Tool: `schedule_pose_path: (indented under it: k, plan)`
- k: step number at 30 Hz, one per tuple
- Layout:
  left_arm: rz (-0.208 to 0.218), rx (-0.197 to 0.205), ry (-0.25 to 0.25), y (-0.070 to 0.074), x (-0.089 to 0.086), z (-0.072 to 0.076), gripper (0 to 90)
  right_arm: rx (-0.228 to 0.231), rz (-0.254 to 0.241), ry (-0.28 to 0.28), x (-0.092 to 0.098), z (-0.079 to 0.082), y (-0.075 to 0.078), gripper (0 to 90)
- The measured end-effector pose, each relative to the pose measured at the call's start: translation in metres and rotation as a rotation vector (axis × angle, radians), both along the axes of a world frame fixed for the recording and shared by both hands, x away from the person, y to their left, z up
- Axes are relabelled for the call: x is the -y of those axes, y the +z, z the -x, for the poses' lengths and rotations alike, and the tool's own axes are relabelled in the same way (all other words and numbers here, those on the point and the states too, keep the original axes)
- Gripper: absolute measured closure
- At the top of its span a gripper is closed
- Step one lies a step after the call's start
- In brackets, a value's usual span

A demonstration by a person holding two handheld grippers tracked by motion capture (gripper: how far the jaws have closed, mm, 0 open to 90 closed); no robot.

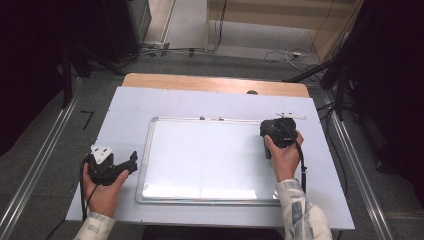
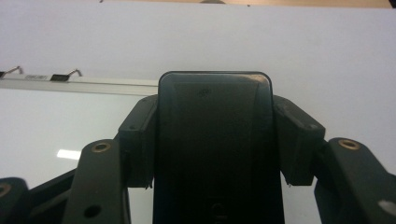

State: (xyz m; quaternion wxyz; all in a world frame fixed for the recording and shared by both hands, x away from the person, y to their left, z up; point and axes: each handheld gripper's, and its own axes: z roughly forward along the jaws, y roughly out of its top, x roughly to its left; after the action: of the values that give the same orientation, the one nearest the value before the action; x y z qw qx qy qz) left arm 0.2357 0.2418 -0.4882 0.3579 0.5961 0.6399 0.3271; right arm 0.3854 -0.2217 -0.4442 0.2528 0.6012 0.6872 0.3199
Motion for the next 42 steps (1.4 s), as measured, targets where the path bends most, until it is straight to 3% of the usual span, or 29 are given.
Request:
schedule_pose_path:
  k: [9, 13, 28, 33, 37, 42]
  plan:
    - [0.002, 0.0, -0.004, 0.0, -0.001, 0.0, 12.5, -0.055, 0.018, -0.087, -0.004, -0.029, -0.017, 39.0]
    - [0.001, 0.001, -0.004, 0.0, -0.001, 0.0, 12.5, -0.063, 0.05, -0.091, -0.007, -0.036, -0.022, 38.9]
    - [0.0, 0.001, -0.004, 0.0, -0.001, 0.0, 12.4, -0.115, 0.056, -0.106, -0.007, -0.047, -0.035, 38.7]
    - [0.002, -0.002, -0.004, 0.0, -0.001, -0.001, 12.4, -0.107, 0.038, -0.101, -0.006, -0.047, -0.034, 36.9]
    - [0.001, -0.002, -0.005, 0.0, -0.001, 0.0, 12.4, -0.079, 0.003, -0.083, -0.003, -0.045, -0.029, 29.4]
    - [0.0, -0.002, -0.003, -0.001, -0.001, 0.0, 12.4, -0.032, -0.022, -0.055, 0.001, -0.033, -0.022, 26.4]
